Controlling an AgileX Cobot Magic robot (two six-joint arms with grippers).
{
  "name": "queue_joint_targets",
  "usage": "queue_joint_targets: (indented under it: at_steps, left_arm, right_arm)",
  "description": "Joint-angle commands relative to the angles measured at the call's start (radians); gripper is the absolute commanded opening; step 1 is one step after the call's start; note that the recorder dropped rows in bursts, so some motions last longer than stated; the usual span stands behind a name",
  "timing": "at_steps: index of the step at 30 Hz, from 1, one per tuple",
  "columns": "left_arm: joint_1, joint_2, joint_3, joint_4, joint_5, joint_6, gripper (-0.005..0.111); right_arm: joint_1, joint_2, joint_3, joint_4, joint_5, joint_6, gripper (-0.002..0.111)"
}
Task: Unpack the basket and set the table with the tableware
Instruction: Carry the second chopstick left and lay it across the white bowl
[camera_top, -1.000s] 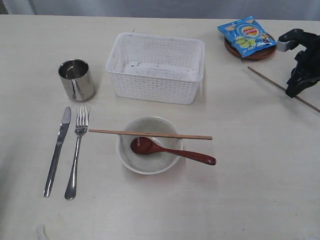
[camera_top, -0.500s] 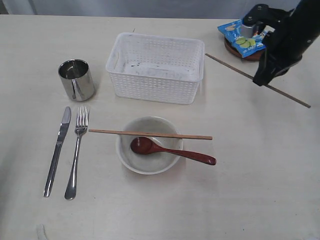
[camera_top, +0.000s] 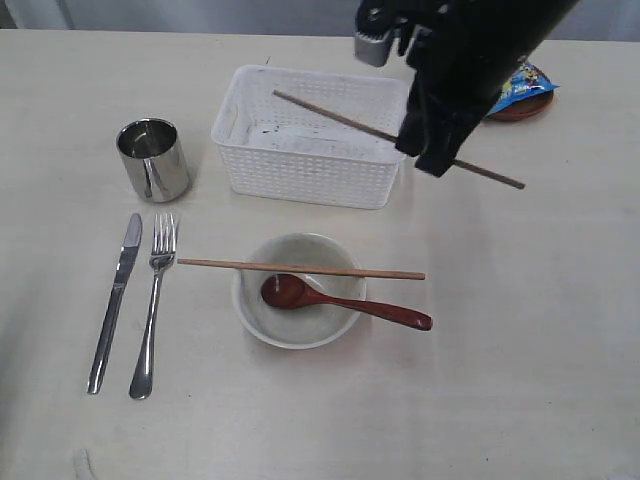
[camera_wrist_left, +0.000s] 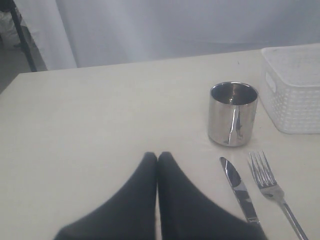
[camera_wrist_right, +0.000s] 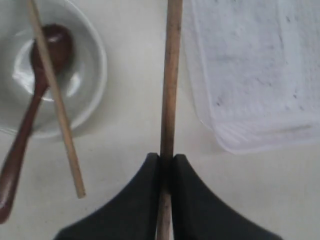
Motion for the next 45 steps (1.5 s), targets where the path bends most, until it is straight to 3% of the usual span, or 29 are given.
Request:
queue_joint_targets:
  at_steps: [1, 8, 14, 29, 45]
  left_arm:
    - [-0.005, -0.002, 0.002, 0.003, -0.001, -0.002, 0.0]
    - [-0.005, -0.002, 0.002, 0.003, -0.001, -0.002, 0.0]
    - [-0.005, -0.002, 0.002, 0.003, -0.001, -0.002, 0.0]
    - [-0.005, -0.002, 0.002, 0.003, -0.001, -0.002, 0.0]
    - [-0.005, -0.002, 0.002, 0.003, -0.001, -0.002, 0.0]
  right_arm:
    - [0.145, -0.009, 0.007, -0.039, -0.004, 0.041, -0.001]
    - [0.315, -0.009, 0.048, -0.093, -0.019, 0.106, -0.001]
    - [0.386, -0.009, 0.168, -0.128, -0.1, 0.112, -0.001]
    - [0.421, 0.039, 0.121, -0.146, -0.153, 0.246, -0.001]
    - [0.429, 0.123, 0.121, -0.185, -0.167, 0.256, -0.001]
